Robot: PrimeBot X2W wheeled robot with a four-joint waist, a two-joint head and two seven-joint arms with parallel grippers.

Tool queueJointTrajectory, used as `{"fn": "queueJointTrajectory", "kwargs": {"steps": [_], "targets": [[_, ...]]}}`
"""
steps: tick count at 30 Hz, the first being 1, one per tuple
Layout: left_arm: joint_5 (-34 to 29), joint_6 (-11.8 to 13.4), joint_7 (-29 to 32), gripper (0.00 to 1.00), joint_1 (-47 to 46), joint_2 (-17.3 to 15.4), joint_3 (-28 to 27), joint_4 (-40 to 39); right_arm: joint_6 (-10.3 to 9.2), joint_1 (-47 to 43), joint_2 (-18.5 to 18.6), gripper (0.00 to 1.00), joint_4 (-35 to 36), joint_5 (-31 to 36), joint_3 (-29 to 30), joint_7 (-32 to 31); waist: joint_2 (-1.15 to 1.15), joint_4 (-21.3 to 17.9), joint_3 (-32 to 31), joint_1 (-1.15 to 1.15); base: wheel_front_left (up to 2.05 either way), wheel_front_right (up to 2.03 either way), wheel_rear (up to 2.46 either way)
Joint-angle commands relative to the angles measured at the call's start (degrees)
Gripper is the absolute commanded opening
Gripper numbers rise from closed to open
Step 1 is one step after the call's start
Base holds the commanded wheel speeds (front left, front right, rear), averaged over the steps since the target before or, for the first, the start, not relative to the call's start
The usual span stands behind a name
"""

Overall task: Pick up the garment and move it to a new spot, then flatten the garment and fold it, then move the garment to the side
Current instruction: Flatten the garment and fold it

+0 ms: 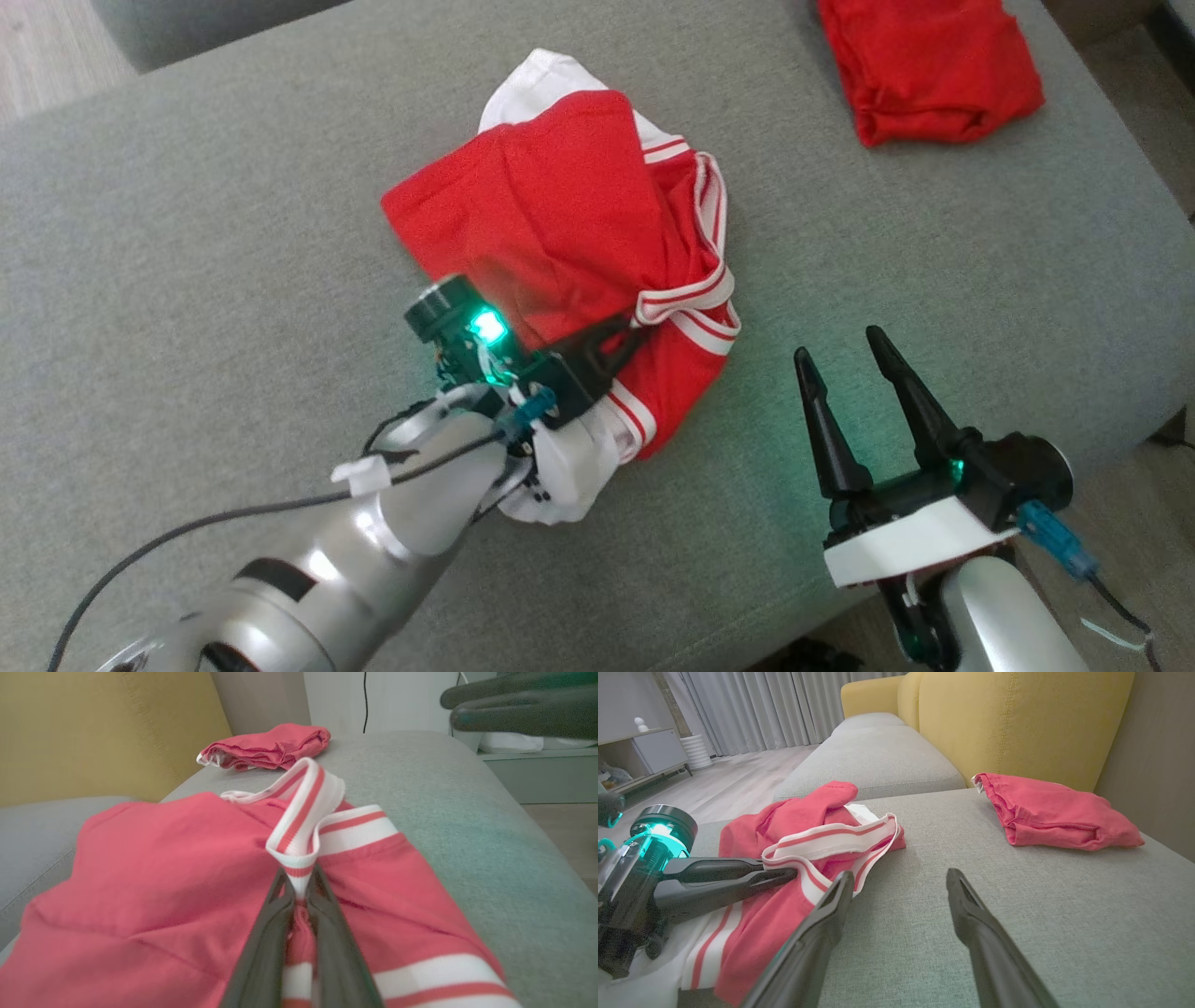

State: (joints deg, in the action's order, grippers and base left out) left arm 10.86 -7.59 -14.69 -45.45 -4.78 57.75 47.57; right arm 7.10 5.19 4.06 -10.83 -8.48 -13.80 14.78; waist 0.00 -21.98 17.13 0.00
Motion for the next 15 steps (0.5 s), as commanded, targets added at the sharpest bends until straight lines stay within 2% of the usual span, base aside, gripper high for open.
{"fn": "queueJointTrajectory", "kwargs": {"steps": [1, 9, 15], "targets": [[0.05, 0.1, -0.3, 0.0, -2.34, 0.27, -0.05, -1.92, 0.39, 0.18, -0.27, 1.0, 1.34, 0.12, -1.1, 0.22, 0.0, -0.22, -0.57, 0.0, 0.0, 0.0, 0.0], [3.61, 0.1, -0.3, 0.0, -3.93, 1.16, 2.11, -8.81, 0.39, -0.8, -0.51, 1.0, 1.04, -0.08, -0.88, 0.22, 0.0, -0.62, -3.19, 0.0, 0.0, 0.0, 0.0], [6.42, 0.1, -0.3, 0.0, -16.14, 1.49, -1.51, -15.18, 0.39, -1.33, -0.74, 1.0, 0.94, -0.19, -0.89, 0.22, 0.0, -0.25, -5.36, 0.0, 0.0, 0.0, 0.0]]}}
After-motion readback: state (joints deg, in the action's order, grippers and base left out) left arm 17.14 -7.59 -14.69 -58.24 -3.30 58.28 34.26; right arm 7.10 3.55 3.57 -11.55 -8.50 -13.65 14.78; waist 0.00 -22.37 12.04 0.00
